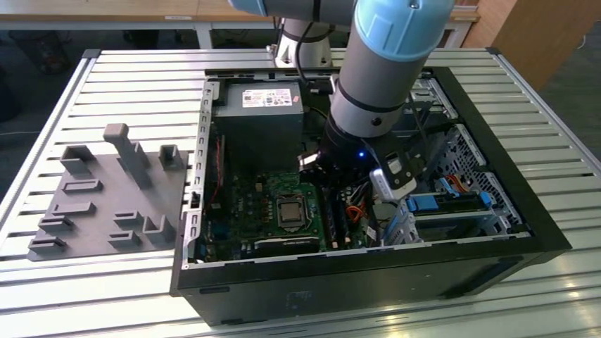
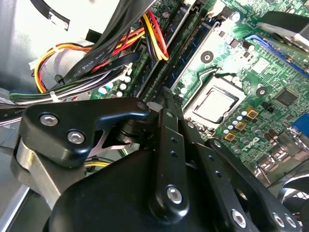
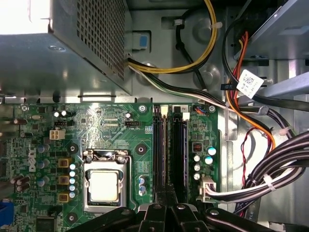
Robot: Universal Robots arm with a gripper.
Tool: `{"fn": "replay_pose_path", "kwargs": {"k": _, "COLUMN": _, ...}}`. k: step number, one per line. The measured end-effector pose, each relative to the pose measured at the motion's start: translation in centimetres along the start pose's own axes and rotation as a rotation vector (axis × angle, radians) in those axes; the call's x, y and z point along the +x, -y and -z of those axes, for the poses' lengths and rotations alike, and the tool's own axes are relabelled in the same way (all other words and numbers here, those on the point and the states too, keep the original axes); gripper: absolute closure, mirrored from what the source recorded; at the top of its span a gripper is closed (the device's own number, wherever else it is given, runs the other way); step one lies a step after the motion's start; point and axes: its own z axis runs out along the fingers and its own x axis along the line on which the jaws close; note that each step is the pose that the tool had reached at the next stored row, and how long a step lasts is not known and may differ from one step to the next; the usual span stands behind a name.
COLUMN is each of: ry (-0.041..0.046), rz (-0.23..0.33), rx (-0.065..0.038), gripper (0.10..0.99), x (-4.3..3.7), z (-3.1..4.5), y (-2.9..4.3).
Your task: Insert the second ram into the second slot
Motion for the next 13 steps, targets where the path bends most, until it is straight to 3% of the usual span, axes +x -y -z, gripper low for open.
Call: {"fn": "replay_pose_path", "kwargs": {"k": 13, "ry": 0.0, "rz": 0.0, "rx": 0.0, "gripper": 0.98, "x": -0.03, "z": -0.52, "y": 0.02}}
